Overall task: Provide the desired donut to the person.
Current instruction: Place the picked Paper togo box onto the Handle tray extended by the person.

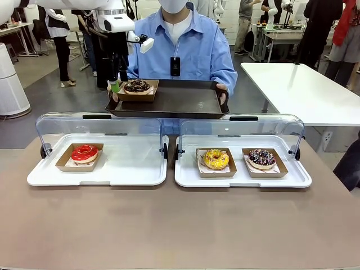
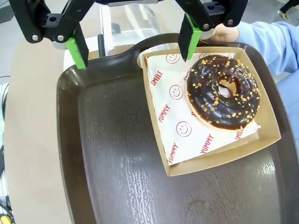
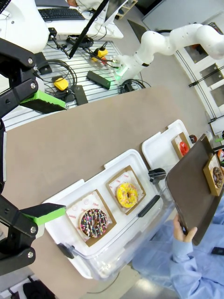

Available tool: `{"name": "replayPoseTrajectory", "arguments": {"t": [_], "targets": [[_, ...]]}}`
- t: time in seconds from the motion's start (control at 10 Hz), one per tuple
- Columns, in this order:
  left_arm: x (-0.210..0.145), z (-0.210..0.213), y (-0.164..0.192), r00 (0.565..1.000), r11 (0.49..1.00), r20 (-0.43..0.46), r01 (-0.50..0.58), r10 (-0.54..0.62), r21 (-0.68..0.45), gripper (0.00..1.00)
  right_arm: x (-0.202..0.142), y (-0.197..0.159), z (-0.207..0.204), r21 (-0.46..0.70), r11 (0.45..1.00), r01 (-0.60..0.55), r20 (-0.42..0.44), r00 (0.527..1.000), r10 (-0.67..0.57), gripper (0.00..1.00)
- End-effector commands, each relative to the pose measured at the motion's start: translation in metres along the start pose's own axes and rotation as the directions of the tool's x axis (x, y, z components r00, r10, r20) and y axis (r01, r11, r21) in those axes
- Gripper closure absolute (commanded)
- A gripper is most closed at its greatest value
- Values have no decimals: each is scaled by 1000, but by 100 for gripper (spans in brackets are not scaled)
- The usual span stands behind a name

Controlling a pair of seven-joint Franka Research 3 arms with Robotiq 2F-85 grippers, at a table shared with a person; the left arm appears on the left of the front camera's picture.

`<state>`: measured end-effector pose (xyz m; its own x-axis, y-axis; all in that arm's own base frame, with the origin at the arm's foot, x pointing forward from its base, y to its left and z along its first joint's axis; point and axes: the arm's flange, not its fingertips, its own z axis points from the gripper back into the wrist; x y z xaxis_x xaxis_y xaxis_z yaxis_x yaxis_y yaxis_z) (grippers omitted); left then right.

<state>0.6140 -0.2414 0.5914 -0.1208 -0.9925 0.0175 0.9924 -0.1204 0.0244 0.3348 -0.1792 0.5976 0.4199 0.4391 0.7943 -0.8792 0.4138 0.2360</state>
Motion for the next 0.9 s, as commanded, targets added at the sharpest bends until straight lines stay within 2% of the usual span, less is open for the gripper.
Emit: {"name": "replayPoseTrajectory", "arguments": {"t": [0.0, 0.2, 0.4, 0.8], "targets": [[1, 12, -12, 999, 1000, 12, 31, -31, -6, 0, 1, 0, 0, 8, 1000, -6, 12, 1000, 6, 0], [-16, 26, -53, 997, 999, 56, 46, -46, 13, 0, 1, 0, 0, 8, 1000, -6, 12, 1000, 6, 0], [-37, 28, -104, 996, 998, 72, 47, -50, 50, 0, 1, 0, 0, 8, 1000, -6, 12, 1000, 6, 0], [-59, 29, -179, 995, 988, 81, 52, -64, 147, 0, 1, 0, 0, 8, 1000, -6, 12, 1000, 6, 0]]}}
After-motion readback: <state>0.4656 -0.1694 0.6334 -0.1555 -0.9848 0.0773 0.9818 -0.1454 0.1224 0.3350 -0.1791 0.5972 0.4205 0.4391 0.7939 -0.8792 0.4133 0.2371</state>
